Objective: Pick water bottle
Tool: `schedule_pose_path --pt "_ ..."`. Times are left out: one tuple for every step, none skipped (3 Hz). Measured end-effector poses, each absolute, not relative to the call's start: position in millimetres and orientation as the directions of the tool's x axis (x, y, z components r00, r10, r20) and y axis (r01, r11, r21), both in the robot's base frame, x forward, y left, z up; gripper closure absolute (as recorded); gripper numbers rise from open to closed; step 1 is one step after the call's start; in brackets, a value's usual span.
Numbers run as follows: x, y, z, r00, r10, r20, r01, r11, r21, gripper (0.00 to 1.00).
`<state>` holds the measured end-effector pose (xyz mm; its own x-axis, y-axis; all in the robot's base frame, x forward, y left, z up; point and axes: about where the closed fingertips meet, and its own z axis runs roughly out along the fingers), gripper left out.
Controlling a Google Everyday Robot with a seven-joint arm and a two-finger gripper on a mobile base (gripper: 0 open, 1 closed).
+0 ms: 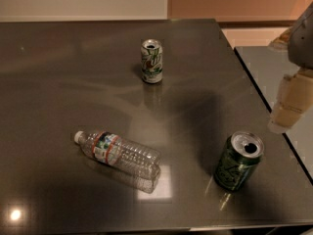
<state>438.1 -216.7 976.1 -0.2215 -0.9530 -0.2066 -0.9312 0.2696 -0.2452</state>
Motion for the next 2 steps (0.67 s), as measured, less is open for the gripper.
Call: schedule_pose_path --pt "438.1 -216.7 976.1 -0.222 -0.953 -0.207 -0.931 0.270 -0.245 0.00" --pt "442.7 -210.6 979.6 -0.228 -0.954 -0.193 -0.931 0.272 -0.245 0.00"
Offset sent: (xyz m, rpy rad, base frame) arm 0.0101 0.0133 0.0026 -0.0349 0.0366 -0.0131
